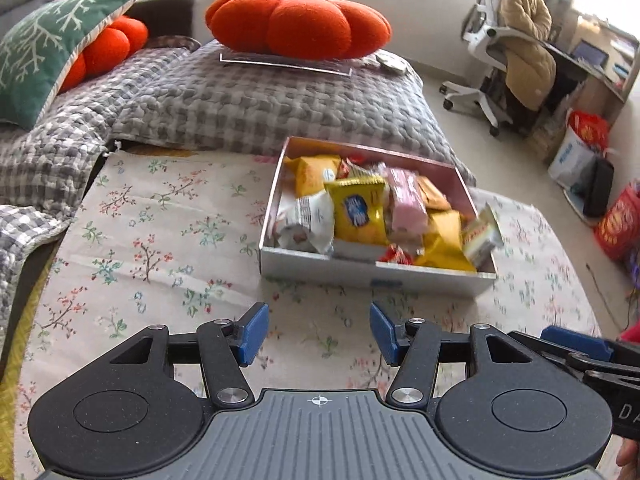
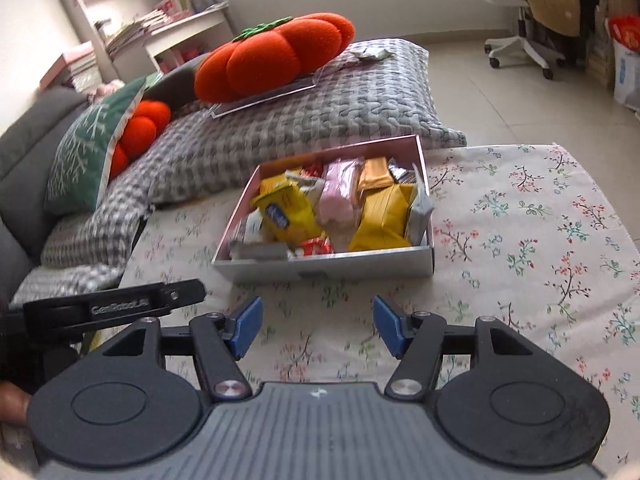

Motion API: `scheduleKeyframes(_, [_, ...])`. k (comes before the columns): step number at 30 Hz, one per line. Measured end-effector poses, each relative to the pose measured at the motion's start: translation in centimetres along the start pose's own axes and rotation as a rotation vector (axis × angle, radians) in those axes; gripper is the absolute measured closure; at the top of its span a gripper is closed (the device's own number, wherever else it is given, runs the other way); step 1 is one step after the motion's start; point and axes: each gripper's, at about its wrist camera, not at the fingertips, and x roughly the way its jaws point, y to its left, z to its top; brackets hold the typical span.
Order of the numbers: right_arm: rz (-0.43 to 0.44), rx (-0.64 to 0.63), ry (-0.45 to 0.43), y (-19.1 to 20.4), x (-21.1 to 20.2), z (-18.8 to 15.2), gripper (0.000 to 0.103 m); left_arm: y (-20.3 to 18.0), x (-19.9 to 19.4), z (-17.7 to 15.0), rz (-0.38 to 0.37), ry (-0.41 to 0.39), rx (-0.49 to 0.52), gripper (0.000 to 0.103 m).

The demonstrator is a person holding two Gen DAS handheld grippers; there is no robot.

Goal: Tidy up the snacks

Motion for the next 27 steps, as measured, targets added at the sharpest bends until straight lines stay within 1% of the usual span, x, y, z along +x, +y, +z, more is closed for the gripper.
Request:
scheduleKeyframes(3, [-0.015,-0.037,-0.004,0.6,-0.3,-0.8,0.039,-0.1,-0.3,-0.8,0.007,0.007,0.012,0.048])
scheduleKeyframes(6, [-0.064,-0.073,0.004,1.0,-0.1,-1.3,0.038,-0.3,-0.3,-1.4,0.05,0.0,0.037,0.044])
scheduleKeyframes(9, [-0.085,-0.082,0.015,1.1,0.3,-1.5,0.036,-0.3,-0.2,-1.5,0.064,0.006,0.047,0.044])
scheduleKeyframes(13, [-0.128,-0.104,0.006,1.3,0.5,-1.6,0.03,-0.6,-0.6,-1.4,0.093,-0.024,0.063,0.04])
scheduleKeyframes(17, [-0.139,-0.111,0.007,1.4,0.6,-1.8,0.027,-1.0,-0.9,-1.4,0.089,-0.037,0.087,0.039])
scheduleKeyframes(19, [-0.138,-0.117,0.008,1.5,0.6,-1.8,0.024,-1.0,-1.0,-1.3,0.087,-0.038,0.086,0.038])
scheduleKeyframes(23, [-0.154,-0.136,0.01,1.8,0.8,-2.0,0.021,-0.9,-1.0,-1.3,0.092,-0.04,0.078,0.03])
scheduleKeyframes(25, [-0.16,-0.138,0.01,1.9,0.9,-2.0,0.019,-0.9,-1.1,-1.3,0.097,-0.047,0.079,0.028])
scheduleKeyframes(27, [-0.16,-0.139,0.011,2.0,0.9,-1.9,0.017,-0.9,-1.2,-1.2,0.103,-0.053,0.077,0.024])
